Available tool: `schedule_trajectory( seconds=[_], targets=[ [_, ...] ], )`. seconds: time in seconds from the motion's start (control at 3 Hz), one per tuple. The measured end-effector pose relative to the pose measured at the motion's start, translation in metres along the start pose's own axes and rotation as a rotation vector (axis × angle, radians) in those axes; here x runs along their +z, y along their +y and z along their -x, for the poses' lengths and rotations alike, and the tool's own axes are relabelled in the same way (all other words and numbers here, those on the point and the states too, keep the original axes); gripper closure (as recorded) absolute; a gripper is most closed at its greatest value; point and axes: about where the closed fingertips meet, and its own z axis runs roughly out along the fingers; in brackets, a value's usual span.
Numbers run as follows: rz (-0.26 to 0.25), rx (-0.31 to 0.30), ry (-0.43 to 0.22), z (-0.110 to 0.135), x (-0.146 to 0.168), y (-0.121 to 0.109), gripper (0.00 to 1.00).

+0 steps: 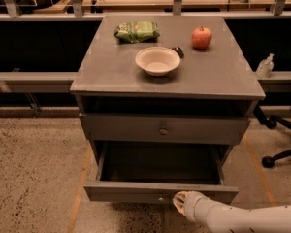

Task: Close middle drawer

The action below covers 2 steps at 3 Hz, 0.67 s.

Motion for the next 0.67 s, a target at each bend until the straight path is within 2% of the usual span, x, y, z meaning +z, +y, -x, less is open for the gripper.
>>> schedule_trajectory(
  seconds=[0.33, 0.67],
  targets=[
    [-0.050, -0.026, 0.009, 0.0026, 0.0097, -0.0152, 1.00],
    [-0.051, -0.026, 0.009, 0.0023, 0.0093, -0.0148, 1.00]
  ],
)
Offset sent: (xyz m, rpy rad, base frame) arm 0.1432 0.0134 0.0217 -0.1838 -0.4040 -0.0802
